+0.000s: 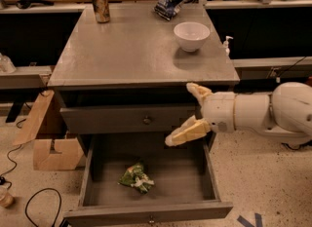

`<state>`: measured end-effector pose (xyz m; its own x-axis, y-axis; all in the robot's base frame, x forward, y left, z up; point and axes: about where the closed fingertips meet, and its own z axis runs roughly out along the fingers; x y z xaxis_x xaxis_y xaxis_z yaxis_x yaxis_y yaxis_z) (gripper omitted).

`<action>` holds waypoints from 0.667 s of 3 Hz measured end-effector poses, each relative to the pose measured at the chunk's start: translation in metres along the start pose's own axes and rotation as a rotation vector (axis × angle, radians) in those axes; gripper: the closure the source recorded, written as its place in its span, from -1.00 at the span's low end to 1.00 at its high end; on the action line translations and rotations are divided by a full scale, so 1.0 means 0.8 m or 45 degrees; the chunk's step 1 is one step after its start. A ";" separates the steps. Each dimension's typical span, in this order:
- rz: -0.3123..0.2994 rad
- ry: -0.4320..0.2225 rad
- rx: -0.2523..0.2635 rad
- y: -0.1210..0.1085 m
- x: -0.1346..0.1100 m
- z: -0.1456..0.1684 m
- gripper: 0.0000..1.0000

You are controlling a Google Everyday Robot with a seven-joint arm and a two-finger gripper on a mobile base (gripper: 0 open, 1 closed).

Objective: Place green jalapeno chip bag into middle drawer

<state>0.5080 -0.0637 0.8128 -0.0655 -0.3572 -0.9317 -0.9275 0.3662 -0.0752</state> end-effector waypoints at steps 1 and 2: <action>-0.053 -0.103 0.233 -0.004 -0.069 -0.036 -1.00; -0.107 -0.182 0.437 0.019 -0.141 -0.079 -1.00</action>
Offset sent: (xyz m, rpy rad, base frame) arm -0.0563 -0.0214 0.1809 0.1083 -0.3409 -0.4029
